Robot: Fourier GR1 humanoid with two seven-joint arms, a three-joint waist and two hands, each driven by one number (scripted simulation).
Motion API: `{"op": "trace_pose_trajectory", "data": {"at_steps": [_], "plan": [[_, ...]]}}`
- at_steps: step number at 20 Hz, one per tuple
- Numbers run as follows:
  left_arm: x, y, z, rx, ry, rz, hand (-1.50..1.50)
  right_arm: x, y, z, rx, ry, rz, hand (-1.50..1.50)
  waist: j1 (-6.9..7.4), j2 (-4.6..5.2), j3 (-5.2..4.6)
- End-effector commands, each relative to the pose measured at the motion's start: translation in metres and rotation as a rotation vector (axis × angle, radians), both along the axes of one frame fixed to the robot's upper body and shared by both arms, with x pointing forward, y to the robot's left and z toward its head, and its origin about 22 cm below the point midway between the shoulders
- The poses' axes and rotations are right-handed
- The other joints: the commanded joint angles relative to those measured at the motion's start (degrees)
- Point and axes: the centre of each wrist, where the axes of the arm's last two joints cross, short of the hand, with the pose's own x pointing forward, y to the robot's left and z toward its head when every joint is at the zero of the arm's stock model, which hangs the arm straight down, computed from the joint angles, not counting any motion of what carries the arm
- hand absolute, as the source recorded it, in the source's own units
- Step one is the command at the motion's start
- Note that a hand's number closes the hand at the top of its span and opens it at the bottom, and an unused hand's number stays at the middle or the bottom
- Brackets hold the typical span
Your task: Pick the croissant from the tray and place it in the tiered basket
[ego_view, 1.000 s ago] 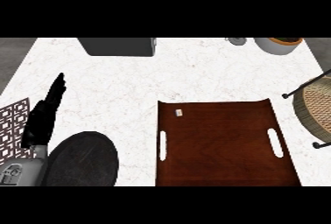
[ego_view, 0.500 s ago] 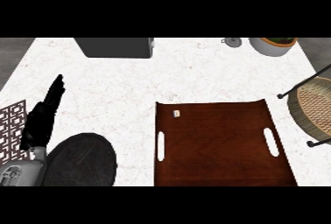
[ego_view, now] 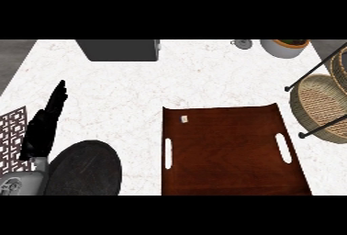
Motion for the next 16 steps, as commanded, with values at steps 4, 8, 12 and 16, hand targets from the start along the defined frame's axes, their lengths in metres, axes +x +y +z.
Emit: {"op": "trace_pose_trajectory", "data": {"at_steps": [4, 8, 12, 16], "plan": [[0.0, -0.003, 0.002, 0.008, 0.01, -0.024, 0.0, -0.023, -0.011, 0.0, -0.139, -0.182, -0.124, -1.5, 0.46, 1.17, 0.97], [0.006, 0.01, 0.014, 0.009, -0.013, 0.006, 0.0, -0.026, 0.023, 0.03, -0.205, -0.241, -0.179, -1.5, 0.02, 0.82, 0.87], [-0.003, 0.005, 0.001, -0.003, -0.011, 0.02, 0.0, -0.049, 0.026, 0.053, -0.152, -0.288, -0.268, -1.5, -0.35, 0.47, 0.85], [0.0, 0.016, 0.006, -0.01, 0.016, 0.023, 0.0, -0.076, 0.035, 0.062, -0.082, -0.379, -0.291, -1.5, -1.52, 0.12, 0.84]]}}
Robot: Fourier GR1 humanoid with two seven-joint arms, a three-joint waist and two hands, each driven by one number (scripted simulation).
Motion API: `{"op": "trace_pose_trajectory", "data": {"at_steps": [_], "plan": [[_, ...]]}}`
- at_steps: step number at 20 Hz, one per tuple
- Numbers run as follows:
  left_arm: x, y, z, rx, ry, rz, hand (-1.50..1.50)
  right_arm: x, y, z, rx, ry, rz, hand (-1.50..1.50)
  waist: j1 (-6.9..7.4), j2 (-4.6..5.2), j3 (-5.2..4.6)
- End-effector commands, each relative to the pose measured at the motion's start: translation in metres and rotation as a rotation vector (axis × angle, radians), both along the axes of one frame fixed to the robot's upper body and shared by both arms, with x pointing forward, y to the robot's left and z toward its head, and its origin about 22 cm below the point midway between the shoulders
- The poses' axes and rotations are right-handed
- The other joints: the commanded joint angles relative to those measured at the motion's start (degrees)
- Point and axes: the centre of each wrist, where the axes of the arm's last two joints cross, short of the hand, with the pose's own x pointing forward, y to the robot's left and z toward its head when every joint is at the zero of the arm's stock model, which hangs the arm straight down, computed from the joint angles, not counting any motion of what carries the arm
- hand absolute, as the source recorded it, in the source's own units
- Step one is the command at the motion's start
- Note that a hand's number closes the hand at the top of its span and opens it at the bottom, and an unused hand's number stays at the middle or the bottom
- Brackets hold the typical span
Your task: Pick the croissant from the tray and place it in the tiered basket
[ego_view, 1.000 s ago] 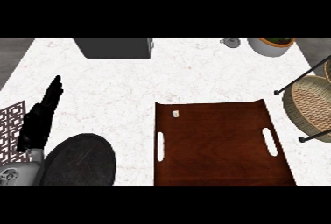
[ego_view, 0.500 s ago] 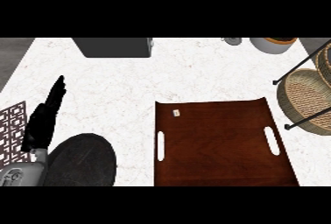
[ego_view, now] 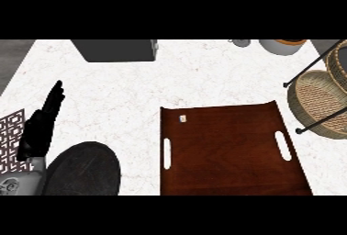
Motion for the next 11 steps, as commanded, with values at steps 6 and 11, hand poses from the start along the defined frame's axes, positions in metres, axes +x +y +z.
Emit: {"op": "trace_pose_trajectory", "data": {"at_steps": [6, 11], "plan": [[-0.01, 0.016, -0.005, -0.003, 0.014, 0.029, 0.0, -0.081, 0.055, -0.013, 0.155, -0.129, -0.08, -1.5, -2.02, -0.82, -0.03], [0.001, 0.006, 0.008, 0.02, 0.005, 0.02, 0.0, -0.154, 0.083, -0.022, 0.108, -0.214, -0.078, -1.5, -1.48, -0.22, 0.13]]}}
